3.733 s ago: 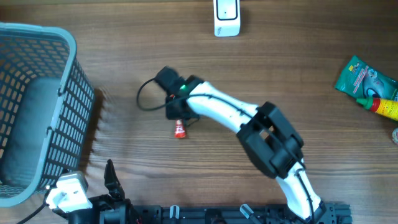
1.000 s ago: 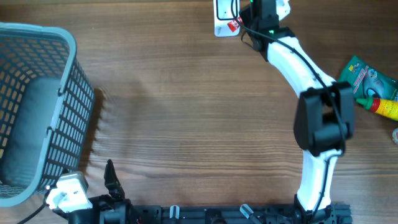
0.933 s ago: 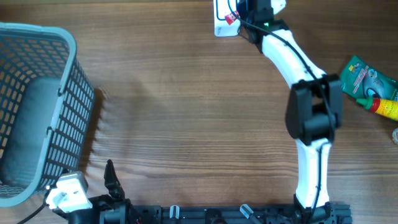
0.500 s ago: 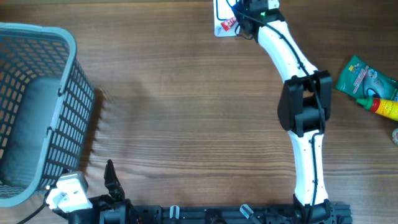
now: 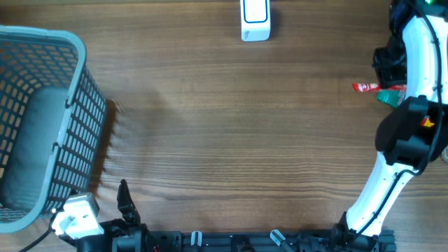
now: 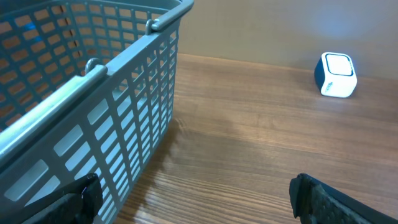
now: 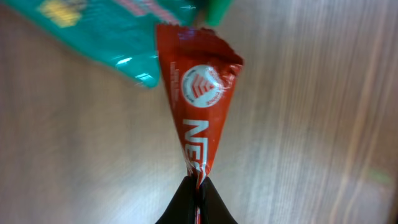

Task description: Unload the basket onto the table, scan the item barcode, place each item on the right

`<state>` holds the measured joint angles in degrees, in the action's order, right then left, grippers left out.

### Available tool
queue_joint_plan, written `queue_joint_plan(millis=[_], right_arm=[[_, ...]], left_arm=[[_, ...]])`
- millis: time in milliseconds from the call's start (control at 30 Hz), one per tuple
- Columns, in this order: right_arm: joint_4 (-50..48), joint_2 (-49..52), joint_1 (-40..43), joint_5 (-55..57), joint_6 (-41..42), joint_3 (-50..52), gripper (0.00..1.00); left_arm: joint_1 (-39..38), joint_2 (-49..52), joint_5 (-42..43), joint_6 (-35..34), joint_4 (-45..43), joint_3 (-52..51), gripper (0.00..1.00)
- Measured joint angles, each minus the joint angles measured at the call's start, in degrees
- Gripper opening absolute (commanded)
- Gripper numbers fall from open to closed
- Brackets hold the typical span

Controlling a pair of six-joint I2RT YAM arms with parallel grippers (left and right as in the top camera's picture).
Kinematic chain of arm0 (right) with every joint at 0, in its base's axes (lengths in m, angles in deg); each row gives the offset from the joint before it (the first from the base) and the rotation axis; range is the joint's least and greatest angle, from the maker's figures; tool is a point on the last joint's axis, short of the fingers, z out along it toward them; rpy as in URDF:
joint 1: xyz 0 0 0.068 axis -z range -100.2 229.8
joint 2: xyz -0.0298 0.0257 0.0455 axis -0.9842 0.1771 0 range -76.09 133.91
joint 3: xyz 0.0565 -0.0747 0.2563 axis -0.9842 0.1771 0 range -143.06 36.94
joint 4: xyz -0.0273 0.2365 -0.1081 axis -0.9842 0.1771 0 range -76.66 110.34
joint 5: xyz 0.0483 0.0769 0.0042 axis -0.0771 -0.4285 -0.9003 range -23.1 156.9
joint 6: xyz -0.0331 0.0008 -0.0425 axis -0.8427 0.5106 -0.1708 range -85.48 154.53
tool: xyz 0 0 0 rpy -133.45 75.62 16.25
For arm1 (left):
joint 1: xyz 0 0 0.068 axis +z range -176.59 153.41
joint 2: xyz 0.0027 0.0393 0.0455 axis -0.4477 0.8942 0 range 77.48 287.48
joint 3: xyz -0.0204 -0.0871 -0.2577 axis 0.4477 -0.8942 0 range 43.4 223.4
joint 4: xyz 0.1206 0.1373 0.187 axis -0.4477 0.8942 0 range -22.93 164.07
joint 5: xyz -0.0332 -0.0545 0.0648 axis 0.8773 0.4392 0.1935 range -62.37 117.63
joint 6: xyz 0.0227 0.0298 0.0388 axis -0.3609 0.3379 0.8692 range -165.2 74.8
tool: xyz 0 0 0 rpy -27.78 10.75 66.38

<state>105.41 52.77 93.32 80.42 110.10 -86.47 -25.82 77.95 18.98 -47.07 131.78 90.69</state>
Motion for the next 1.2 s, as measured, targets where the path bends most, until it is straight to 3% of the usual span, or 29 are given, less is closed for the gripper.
queue_joint_plan(millis=[133, 200, 233, 300, 333, 367, 433, 533, 633, 800, 933, 967, 1100, 1200], right_arm=[[-0.07, -0.07, 6.16, -0.09, 6.21, 12.0, 0.05], [0.0, -0.07, 9.7, 2.47, 9.31, 14.34, 0.2], [-0.02, -0.07, 10.97, 3.3, 9.68, 14.43, 0.13], [-1.36, -0.07, 14.16, 5.33, 10.82, 14.45, 0.08], [-1.73, -0.07, 15.52, 6.1, 11.17, 14.45, 0.09], [-2.56, -0.07, 18.21, 7.06, 11.45, 14.45, 0.17], [-3.43, -0.07, 21.38, 7.28, 8.85, 14.43, 0.29], [-4.7, -0.2, 22.82, 5.81, -2.23, 13.33, 0.29], [-8.44, -6.4, 20.28, -0.39, -13.27, 12.98, 0.33], [-9.7, -30.1, 12.55, -12.81, -29.03, 11.43, 0.41], [-5.6, -43.93, 1.62, -18.45, -32.7, 11.28, 0.56], [-4.37, -47.01, -2.56, -19.61, -33.33, 11.28, 1.0], [-1.84, -51.76, -14.8, -22.21, -33.0, 11.28, 1.0], [-1.36, -51.56, -16.39, -22.51, -32.96, 11.28, 1.0]], left_arm=[[0.0, 0.0, 0.0, 0.0, 0.02, 0.02, 1.0], [0.0, 0.0, 0.0, 0.0, 0.02, 0.0, 1.0], [0.0, 0.0, 0.0, 0.0, 0.02, 0.0, 1.0], [0.0, 0.0, 0.0, 0.0, 0.02, 0.0, 1.0], [0.0, 0.0, 0.0, 0.0, 0.02, 0.0, 1.0], [0.0, 0.0, 0.0, 0.0, 0.02, 0.0, 1.0], [0.0, 0.0, 0.0, 0.0, 0.02, 0.0, 1.0], [0.0, 0.0, 0.0, 0.0, 0.02, 0.02, 1.0], [0.0, 0.0, 0.0, 0.0, 0.02, 0.0, 1.0], [0.0, 0.0, 0.0, 0.0, 0.02, 0.02, 1.0], [0.0, 0.0, 0.0, 0.0, 0.02, 0.02, 1.0], [0.0, 0.0, 0.0, 0.0, -0.02, 0.0, 1.0], [0.0, 0.0, 0.0, 0.0, 0.02, 0.0, 1.0], [0.0, 0.0, 0.0, 0.0, 0.0, 0.0, 1.0]])
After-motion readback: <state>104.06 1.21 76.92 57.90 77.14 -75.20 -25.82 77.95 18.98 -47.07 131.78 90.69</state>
